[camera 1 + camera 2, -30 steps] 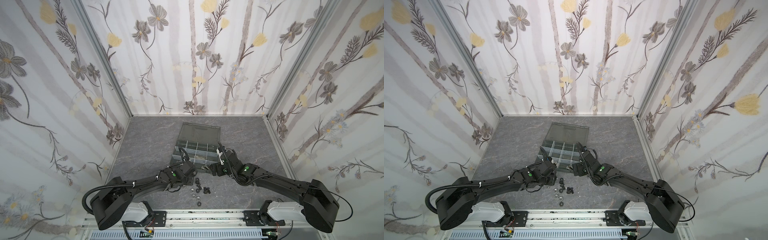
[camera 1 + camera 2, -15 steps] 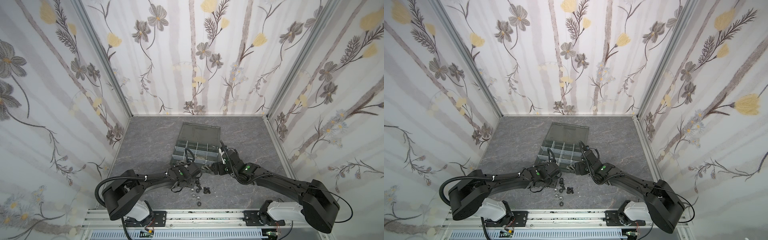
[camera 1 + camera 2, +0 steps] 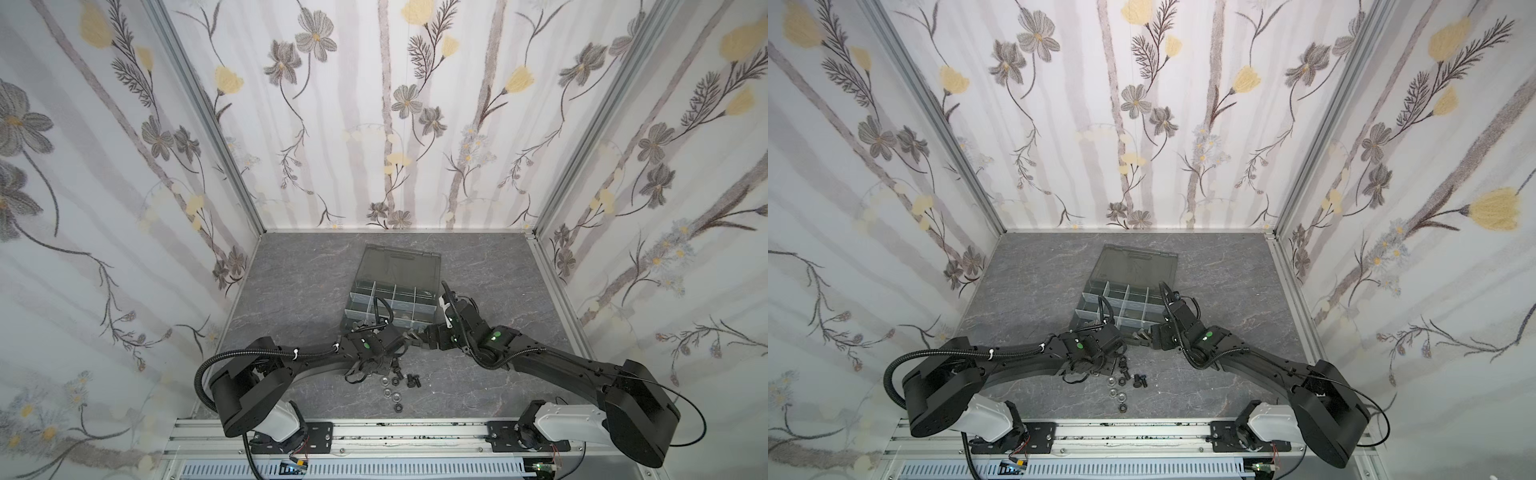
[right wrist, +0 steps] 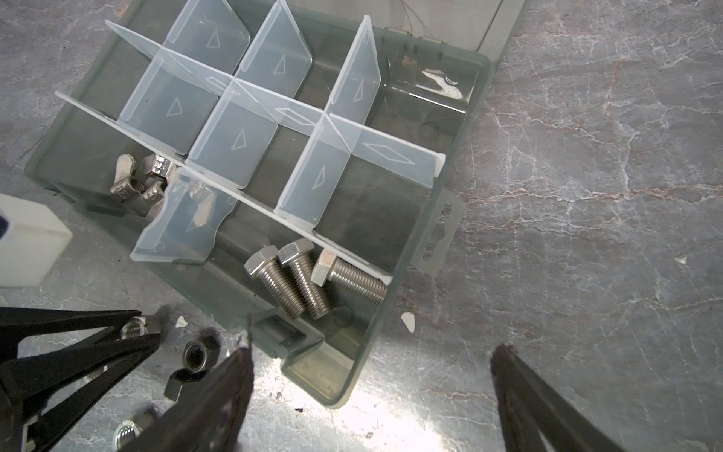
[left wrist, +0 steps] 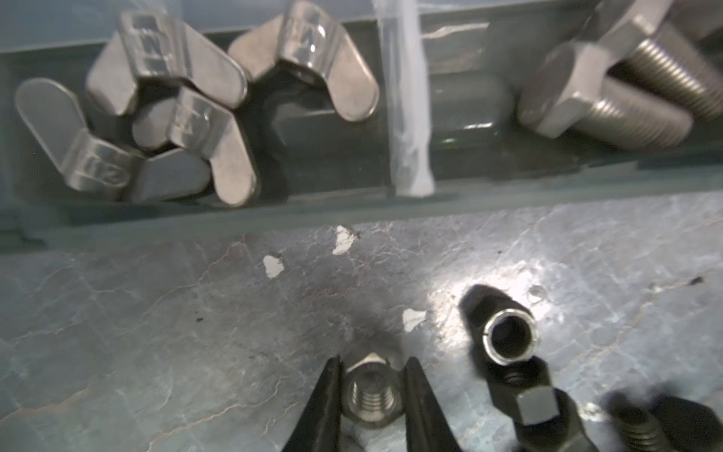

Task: Sort the screws and nuts into containers
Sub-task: 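Close the left gripper on the silver hex nut and lift it, then carry the hex nut with the left gripper over an empty far compartment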

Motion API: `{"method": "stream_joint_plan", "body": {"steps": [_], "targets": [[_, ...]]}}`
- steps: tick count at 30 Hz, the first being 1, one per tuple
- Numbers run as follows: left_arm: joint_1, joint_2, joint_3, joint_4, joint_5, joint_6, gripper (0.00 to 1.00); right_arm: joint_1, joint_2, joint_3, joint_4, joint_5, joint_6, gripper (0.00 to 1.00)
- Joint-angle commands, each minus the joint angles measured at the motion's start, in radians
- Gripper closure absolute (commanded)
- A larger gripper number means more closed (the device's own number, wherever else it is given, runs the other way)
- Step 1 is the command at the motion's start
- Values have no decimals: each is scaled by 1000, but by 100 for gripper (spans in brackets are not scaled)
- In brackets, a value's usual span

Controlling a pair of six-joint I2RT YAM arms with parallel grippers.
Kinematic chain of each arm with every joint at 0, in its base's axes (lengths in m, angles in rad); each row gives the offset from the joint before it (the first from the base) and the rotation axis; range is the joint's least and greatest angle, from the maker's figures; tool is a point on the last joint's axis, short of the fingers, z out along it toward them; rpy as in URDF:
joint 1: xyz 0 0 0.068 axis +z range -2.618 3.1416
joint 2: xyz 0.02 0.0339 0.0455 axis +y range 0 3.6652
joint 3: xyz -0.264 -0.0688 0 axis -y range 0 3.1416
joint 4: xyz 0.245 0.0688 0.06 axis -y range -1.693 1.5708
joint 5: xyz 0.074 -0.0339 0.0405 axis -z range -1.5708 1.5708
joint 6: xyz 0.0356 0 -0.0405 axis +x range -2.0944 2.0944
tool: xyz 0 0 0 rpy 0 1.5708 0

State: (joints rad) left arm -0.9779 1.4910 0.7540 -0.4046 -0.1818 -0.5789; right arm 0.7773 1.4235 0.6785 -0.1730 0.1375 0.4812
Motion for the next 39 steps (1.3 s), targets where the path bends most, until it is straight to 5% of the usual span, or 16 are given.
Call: {"method": "stream_joint_plan", "body": {"steps": [1, 8, 17, 39], "targets": [[5, -33, 59, 3, -21, 17, 78, -2, -10, -5, 18, 9, 5, 6], [72, -22, 244, 12, -114, 110, 78, -9, -20, -14, 18, 9, 5, 6], [243, 116, 409, 39, -57, 235, 78, -15, -47, -18, 5, 22, 8, 6], [293, 174, 377, 77, 12, 232, 75, -27, -67, -19, -15, 25, 9, 6]]}}
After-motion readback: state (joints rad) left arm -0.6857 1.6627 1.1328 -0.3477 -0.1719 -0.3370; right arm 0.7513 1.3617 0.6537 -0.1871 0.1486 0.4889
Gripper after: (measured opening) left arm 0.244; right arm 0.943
